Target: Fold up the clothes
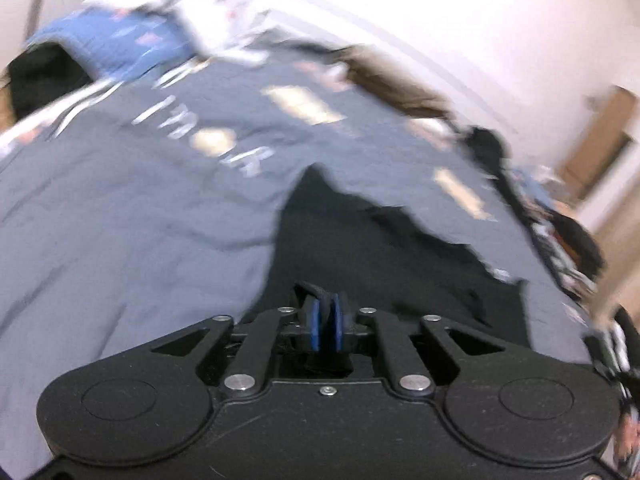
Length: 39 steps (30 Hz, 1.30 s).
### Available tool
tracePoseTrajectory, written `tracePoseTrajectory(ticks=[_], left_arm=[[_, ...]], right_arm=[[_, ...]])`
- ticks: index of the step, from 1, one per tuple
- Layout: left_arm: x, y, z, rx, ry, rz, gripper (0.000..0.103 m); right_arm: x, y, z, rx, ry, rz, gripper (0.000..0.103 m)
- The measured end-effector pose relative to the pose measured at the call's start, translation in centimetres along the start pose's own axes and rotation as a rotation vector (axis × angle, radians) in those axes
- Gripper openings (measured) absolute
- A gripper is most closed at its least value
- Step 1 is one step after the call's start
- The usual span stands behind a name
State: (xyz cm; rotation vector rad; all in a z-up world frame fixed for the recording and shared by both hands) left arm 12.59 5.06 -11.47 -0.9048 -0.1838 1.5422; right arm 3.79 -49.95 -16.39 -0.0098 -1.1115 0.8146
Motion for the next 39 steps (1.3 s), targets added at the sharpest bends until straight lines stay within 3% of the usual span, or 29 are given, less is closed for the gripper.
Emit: tracePoseTrajectory(ticks=[1,2,3,6,9,12,18,23,29,33,37,39], left_arm=[[0.2,0.4,0.2,-0.009,-0.020,0.000,0.034],[0.4,0.7,0.4,-0.018,-0.040,-0.001,0.058],[0.6,1.1,0.7,-0.027,-0.060,-0.005,0.069],[1.1,2.5,3.0,-0.062,-0.120,-0.055,0.070],[1.1,3.9,5.1,-0.082,-0.084,-0.003,0.070],[0.0,5.9,6.2,-0.073,-0.030,0.034,0.070],[-1.1,10.2,6.1,-0.054,0.007,0.118,0.070],[1.0,12.2,5.4,-0.049,0.065,0.324,0.071],[0.5,12.7,2.7,0.000,0.150,0.396,0.072],[0.4,12.9,0.1,0.044,0.107,0.392,0.072],[0.6,12.3,-1.0,0.010,0.111,0.361,0.071],[0.8,12.1,-1.2,-0.005,0.109,0.361,0.065]], right_arm=[[0.1,0.0,-0.3,0.017,0.026,0.019,0.014],[0.2,0.0,-0.4,0.042,0.055,0.040,0.020],[0.4,0.0,-0.2,0.055,0.083,0.063,0.028],[1.0,-0.6,2.1,0.021,0.170,0.143,0.047],[1.7,-0.8,5.0,-0.044,0.213,0.194,0.050],[2.6,1.5,6.1,-0.048,0.191,0.193,0.052],[3.3,9.4,4.8,0.082,0.111,0.082,0.053],[2.2,14.0,4.8,0.105,0.088,-0.012,0.053],[0.8,15.1,4.2,0.086,0.034,-0.138,0.053],[0.1,16.0,2.9,0.096,0.031,-0.219,0.054],[0.0,16.0,2.0,0.087,0.034,-0.191,0.055],[-0.5,15.8,1.2,0.083,0.028,-0.226,0.055]])
Point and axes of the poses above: each gripper's, at about its wrist camera, not at the fingertips, and z roughly against the way its jaws point, x to its left, y to its underside, the point moved 7 cm from there along -z, roughly the way its jaws point, and after that the axes turned 9 degrees about x, right-handed, at the moved point
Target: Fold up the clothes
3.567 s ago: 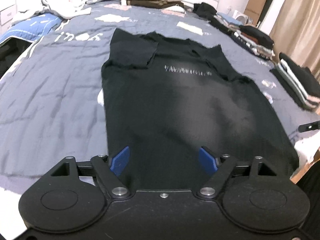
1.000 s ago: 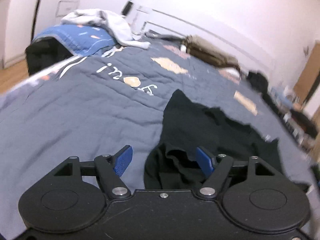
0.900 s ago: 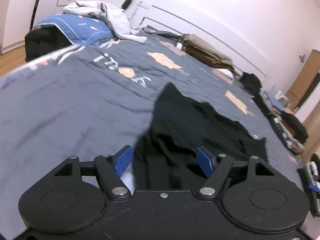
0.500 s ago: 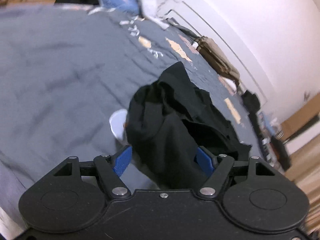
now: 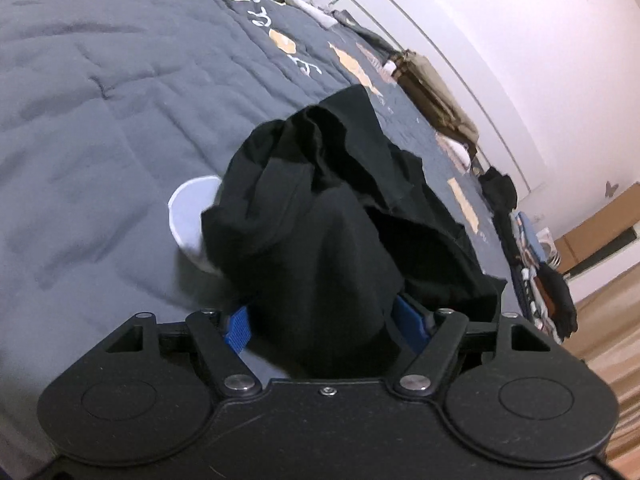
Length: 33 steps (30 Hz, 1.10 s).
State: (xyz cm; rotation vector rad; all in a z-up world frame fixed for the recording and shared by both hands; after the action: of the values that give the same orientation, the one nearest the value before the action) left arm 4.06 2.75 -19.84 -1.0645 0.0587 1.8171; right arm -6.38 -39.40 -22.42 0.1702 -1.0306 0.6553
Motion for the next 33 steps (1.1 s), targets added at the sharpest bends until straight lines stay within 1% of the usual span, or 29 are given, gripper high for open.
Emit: tracePoseTrajectory(ticks=[1,2,3,5,6,8,9,10,12,13,14,15,16,17,18,19,22,24,28,33], left_arm=[[0.1,-0.1,0.0,-0.005,-0.001,0.007,0.059],[0.2,-0.2,0.0,-0.011,-0.002,0.011,0.038],[0.2,-0.3,0.2,-0.020,-0.009,-0.007,0.017],[0.3,-1.0,1.2,-0.060,0.000,-0.015,0.010],[0.3,-1.4,2.1,-0.089,0.008,-0.001,0.009],[0.7,-2.5,4.1,-0.142,0.032,0.034,0.009],[0.9,-2.8,4.6,-0.148,0.043,0.047,0.009],[1.0,-2.9,4.4,-0.127,0.036,0.031,0.009],[1.2,-2.4,3.4,-0.066,-0.019,-0.006,0.011],[1.6,-2.0,3.3,-0.056,-0.022,0.011,0.011],[1.7,-1.7,3.2,-0.049,-0.016,0.028,0.018],[1.6,-1.5,3.2,-0.052,-0.015,0.026,0.031],[1.4,-1.3,3.2,-0.055,-0.013,0.022,0.039],[1.1,-1.1,3.1,-0.054,-0.002,0.011,0.054],[0.8,-0.9,3.1,-0.053,0.009,-0.001,0.059],[0.6,-0.8,3.0,-0.052,0.018,-0.011,0.059],[0.5,-0.1,2.1,-0.030,-0.006,-0.013,0.059],[1.1,-0.1,1.5,-0.020,-0.018,0.007,0.059],[1.5,-0.4,1.2,-0.036,-0.045,0.005,0.059],[1.5,-0.1,1.3,-0.019,-0.047,-0.008,0.059]], right_arm=[[-0.2,-0.1,-0.2,-0.004,-0.008,-0.017,0.056],[-0.3,-0.2,-0.4,-0.012,-0.016,-0.026,0.056],[-0.3,-0.2,-0.6,-0.019,-0.020,-0.030,0.056],[-0.3,-0.5,-0.9,-0.029,-0.017,-0.017,0.056],[-0.4,-0.6,-1.0,-0.032,-0.016,-0.009,0.056],[-0.7,-0.8,-1.0,-0.027,-0.034,-0.013,0.056],[-0.8,-0.8,-1.0,-0.024,-0.044,-0.021,0.056],[-0.8,-0.9,-1.0,-0.023,-0.049,-0.029,0.056],[-0.8,-0.9,-1.0,-0.021,-0.042,-0.030,0.056],[-0.7,-0.8,-0.9,-0.017,-0.037,-0.036,0.056],[-0.7,-0.8,-0.7,-0.014,-0.034,-0.045,0.057],[-0.6,-0.6,-0.3,-0.011,-0.036,-0.056,0.057],[-0.5,-0.4,0.0,-0.006,-0.038,-0.061,0.057],[-0.3,-0.2,0.3,-0.003,-0.040,-0.061,0.057],[-0.2,0.0,0.5,-0.004,-0.042,-0.059,0.057],[-0.1,0.3,0.7,-0.001,-0.044,-0.058,0.057],[-0.4,0.3,-0.1,0.013,-0.055,-0.064,0.057],[-1.1,0.1,-0.9,0.003,-0.051,-0.084,0.057],[-1.5,-0.8,-1.3,-0.038,-0.063,-0.102,0.057],[-1.7,-0.2,0.4,-0.024,0.013,-0.095,0.057]])
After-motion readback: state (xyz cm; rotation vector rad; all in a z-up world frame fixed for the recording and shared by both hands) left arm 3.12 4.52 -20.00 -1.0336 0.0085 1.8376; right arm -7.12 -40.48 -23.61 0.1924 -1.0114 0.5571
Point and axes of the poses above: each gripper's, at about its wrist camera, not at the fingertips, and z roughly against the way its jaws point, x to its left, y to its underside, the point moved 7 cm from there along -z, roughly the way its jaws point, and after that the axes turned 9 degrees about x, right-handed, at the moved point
